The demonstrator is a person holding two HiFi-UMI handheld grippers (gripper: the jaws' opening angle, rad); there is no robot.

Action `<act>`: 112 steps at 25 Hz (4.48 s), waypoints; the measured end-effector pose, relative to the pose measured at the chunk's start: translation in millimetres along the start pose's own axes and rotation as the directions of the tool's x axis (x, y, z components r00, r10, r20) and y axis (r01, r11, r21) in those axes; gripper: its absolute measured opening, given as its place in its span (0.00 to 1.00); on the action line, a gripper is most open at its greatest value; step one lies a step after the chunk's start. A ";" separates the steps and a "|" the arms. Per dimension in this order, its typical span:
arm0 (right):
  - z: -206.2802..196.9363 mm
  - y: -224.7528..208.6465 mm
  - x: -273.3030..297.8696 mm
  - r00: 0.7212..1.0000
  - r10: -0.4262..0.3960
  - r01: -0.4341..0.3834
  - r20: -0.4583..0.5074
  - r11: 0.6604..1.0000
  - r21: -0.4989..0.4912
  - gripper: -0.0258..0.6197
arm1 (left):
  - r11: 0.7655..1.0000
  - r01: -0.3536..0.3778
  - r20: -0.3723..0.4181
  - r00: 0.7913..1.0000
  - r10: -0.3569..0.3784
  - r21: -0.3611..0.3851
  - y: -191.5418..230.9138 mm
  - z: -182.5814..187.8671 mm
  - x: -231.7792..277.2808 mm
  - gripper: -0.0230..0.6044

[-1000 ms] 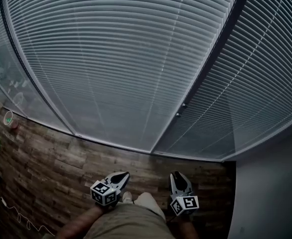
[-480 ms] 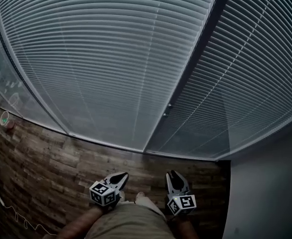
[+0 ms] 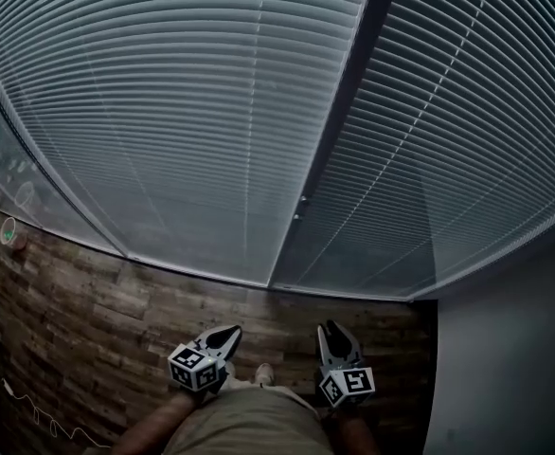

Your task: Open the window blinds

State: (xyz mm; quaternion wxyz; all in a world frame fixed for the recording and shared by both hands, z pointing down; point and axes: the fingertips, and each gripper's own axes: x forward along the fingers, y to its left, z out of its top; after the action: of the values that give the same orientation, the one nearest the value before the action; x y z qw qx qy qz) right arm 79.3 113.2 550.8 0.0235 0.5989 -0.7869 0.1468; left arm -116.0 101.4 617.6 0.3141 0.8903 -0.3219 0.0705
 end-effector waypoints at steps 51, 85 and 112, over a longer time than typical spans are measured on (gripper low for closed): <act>-0.8 -73.0 -55.4 1.000 -0.002 0.002 0.001 0.997 0.082 0.17 | 0.997 -0.075 0.029 0.997 0.075 0.021 -57.8 -0.1 28.5 0.06; -1.4 25.0 56.5 0.999 0.049 -0.049 0.006 0.973 0.227 0.05 | 0.999 -0.023 0.045 0.999 0.021 0.033 86.2 44.2 -11.0 0.06; -5.9 27.8 89.1 0.987 0.151 -0.132 -0.062 0.962 0.241 0.05 | 0.997 -0.081 0.060 0.995 0.082 -0.012 113.8 42.7 -24.0 0.06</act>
State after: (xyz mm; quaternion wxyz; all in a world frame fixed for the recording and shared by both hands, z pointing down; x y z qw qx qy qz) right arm 27.0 38.1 569.8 -0.0269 0.5333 -0.8030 0.2645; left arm -208.4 20.5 634.4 0.3055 0.8766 -0.3678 0.0546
